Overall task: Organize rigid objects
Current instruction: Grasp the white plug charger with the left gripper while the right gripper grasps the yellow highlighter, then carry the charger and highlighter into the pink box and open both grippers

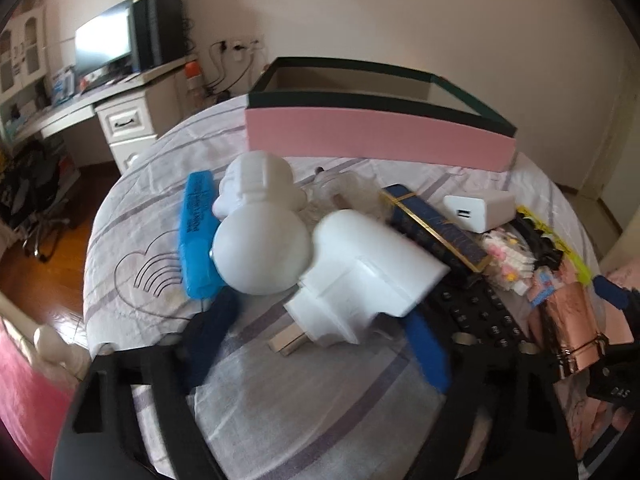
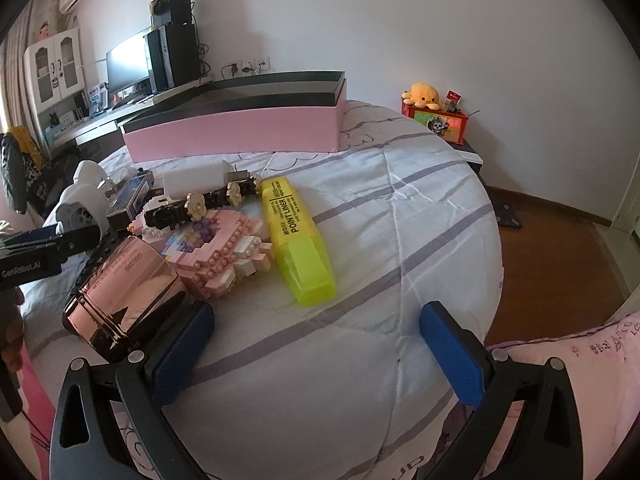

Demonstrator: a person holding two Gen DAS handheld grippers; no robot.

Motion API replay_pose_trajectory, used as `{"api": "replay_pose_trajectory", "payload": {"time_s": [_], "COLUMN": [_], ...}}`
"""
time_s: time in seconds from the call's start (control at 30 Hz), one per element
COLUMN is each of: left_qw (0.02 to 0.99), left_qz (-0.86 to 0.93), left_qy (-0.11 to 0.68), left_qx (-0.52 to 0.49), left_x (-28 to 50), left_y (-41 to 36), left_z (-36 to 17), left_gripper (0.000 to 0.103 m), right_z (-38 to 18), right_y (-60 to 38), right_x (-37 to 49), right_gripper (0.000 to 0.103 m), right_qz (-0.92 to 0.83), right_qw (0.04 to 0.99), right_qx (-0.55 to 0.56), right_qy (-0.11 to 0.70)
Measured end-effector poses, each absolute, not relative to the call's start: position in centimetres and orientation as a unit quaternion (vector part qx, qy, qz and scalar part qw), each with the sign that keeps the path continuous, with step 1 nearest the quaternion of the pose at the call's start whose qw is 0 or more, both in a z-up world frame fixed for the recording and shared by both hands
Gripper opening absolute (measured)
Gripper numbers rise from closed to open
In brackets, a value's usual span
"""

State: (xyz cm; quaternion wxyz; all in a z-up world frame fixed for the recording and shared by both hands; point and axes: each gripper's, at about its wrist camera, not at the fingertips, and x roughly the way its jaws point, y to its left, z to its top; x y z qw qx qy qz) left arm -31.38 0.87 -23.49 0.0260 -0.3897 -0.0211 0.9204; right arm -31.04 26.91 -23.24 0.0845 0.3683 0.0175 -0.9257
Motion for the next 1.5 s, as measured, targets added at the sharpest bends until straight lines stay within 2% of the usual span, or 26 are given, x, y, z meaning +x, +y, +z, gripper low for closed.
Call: {"api": "replay_pose_trajectory", "payload": {"time_s": [0.03, 0.23, 0.3, 0.43, 0.63, 0.73, 0.8, 0.83, 0.87, 1.07, 1.33, 1.43, 1.5], "left_qw": [0.039, 0.069, 0.088, 0.095, 0.117, 0.124, 0.118, 0.118, 0.120, 0.124, 0.129, 0.131, 0.131], "left_qz": [0.920, 0.915, 0.914, 0.914, 0.913, 0.912, 0.911, 0.910, 0.909, 0.907, 0.905, 0.905, 0.904], "left_qy": [-0.026, -0.032, -0.038, -0.024, -0.024, -0.020, -0.018, -0.020, -0.024, -0.020, -0.017, -0.016, -0.018], "left_qx": [-0.389, -0.395, -0.394, -0.394, -0.391, -0.389, -0.394, -0.397, -0.399, -0.403, -0.406, -0.405, -0.405], "left_x": [-31.4, -31.0, -30.8, -30.3, -29.5, -29.3, -29.5, -29.6, -29.7, -29.9, -30.0, -30.1, -30.0], "left_y": [0.9, 0.4, 0.2, 0.2, -0.1, -0.2, -0.3, -0.4, -0.6, -0.5, -0.3, -0.2, -0.2], "left_z": [-23.4, -22.8, -22.4, -22.2, -21.7, -21.5, -21.8, -21.9, -22.1, -22.3, -22.6, -22.5, -22.4], "left_gripper": [0.057, 0.056, 0.047, 0.047, 0.047, 0.047, 0.047, 0.047, 0.047, 0.047, 0.047, 0.047, 0.047], "right_z": [-23.3, -23.3, -23.0, -21.8, -21.5, -21.4, -21.3, -21.2, -21.2, -20.9, -22.4, -22.4, -22.4], "right_y": [26.9, 27.0, 27.4, 28.4, 28.0, 27.9, 27.9, 27.8, 27.8, 28.4, 27.0, 27.2, 27.0], "right_x": [-31.1, -31.1, -31.3, -31.1, -32.5, -33.3, -33.9, -34.1, -34.3, -35.6, -37.1, -37.7, -38.0], "right_gripper": [0.103, 0.103, 0.103, 0.103, 0.103, 0.091, 0.078, 0.066, 0.060, 0.058, 0.058, 0.058, 0.050], "right_qz": [-0.926, -0.924, -0.920, -0.927, -0.929, -0.926, -0.921, -0.918, -0.915, -0.908, -0.889, -0.889, -0.889], "right_qw": [0.084, 0.091, 0.100, 0.103, 0.072, 0.088, 0.109, 0.121, 0.131, 0.150, 0.167, 0.176, 0.182], "right_qx": [0.368, 0.371, 0.379, 0.361, 0.360, 0.365, 0.372, 0.376, 0.379, 0.391, 0.419, 0.415, 0.412], "right_qy": [0.016, 0.020, 0.011, -0.023, 0.041, 0.046, 0.045, 0.041, 0.037, 0.028, 0.085, 0.076, 0.083]}}
